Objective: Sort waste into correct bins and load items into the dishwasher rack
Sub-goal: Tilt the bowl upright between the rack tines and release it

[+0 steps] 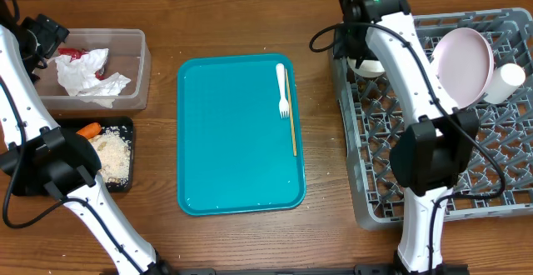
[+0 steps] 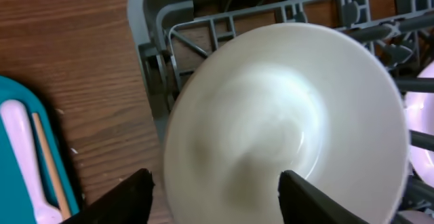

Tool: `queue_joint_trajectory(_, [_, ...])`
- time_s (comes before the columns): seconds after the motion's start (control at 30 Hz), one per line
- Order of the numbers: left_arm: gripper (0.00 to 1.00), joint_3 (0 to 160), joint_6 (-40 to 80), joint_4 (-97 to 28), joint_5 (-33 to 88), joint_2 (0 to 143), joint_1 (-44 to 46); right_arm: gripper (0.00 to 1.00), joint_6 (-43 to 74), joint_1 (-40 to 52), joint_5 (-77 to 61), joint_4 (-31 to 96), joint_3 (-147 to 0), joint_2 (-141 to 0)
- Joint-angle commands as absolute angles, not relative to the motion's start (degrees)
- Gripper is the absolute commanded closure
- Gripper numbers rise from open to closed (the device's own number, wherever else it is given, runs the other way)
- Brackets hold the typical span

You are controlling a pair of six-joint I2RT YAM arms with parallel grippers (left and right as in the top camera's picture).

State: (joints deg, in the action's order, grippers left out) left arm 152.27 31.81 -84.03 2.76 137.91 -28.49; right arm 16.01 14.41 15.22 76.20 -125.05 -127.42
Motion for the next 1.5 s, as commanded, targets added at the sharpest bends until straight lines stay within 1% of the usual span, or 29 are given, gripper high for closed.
queue_joint_trajectory(0.0, [0.00,151.96,31.51,-83.96,2.37,137.62,-28.32,0.54,16.60,14.94,15.90,75.44,-124.62,-128.38])
queue_joint_trajectory(0.03, [0.00,151.96,31.51,-83.96,2.37,137.62,-28.32,0.62,16.62,14.94,15.20,75.31,-124.62,-128.38])
queue_joint_trajectory(0.07, [0.00,151.96,31.51,-83.96,2.37,137.62,-28.32,0.67,16.82,14.94,14.44,75.29,-124.62,-128.38])
queue_joint_trajectory(0.1, [0.00,151.96,31.51,-83.96,2.37,137.62,-28.32,0.77,16.82,14.74,13.56,75.29,-124.62,-128.38])
queue_joint_trajectory(0.13, [0.00,151.96,31.51,-83.96,2.37,137.62,-28.32,0.83,16.84,14.52,12.64,75.40,-124.70,-128.29])
queue_joint_trajectory(0.23, [0.00,151.96,31.51,-83.96,2.37,137.62,-28.32,0.92,19.03,13.69,10.57,76.71,-126.08,-128.25])
queue_joint_trajectory(0.3, [0.00,151.96,31.51,-83.96,2.37,137.62,-28.32,0.96,19.57,12.78,7.33,77.82,-127.59,-127.92])
queue_joint_trajectory(0.37, [0.00,151.96,31.51,-83.96,2.37,137.62,-28.32,0.96,19.57,11.55,2.96,78.30,-128.49,-126.98])
queue_joint_trajectory(0.5, [0.00,151.96,31.51,-83.96,2.37,137.62,-28.32,0.96,18.37,7.09,-9.96,77.21,-128.77,-123.22])
queue_joint_trajectory(0.6, [0.00,151.96,31.51,-83.96,2.37,137.62,-28.32,0.96,13.21,0.93,-29.58,75.26,-128.75,-121.49])
queue_joint_trajectory(0.63, [0.00,151.96,31.51,-83.96,2.37,137.62,-28.32,0.96,10.94,-1.78,-38.17,74.59,-128.55,-121.54])
queue_joint_trajectory(0.67, [0.00,151.96,31.51,-83.96,2.37,137.62,-28.32,0.96,9.87,-3.42,-42.50,74.11,-128.16,-121.73])
queue_joint_trajectory(0.9, [0.00,151.96,31.51,-83.96,2.37,137.62,-28.32,0.96,4.34,-9.96,-60.73,69.47,-122.02,-121.73])
queue_joint_trajectory(1.1, [0.00,151.96,31.51,-83.96,2.37,137.62,-28.32,0.96,4.27,-10.96,-69.28,59.44,-110.67,-121.73])
queue_joint_trajectory(1.23, [0.00,151.96,31.51,-83.96,2.37,137.62,-28.32,0.96,5.13,-11.18,-69.65,54.59,-105.86,-121.73])
queue_joint_trajectory(1.47, [0.00,151.96,31.51,-83.96,2.37,137.62,-28.32,0.95,7.44,-14.09,-69.08,53.63,-105.27,-121.73])
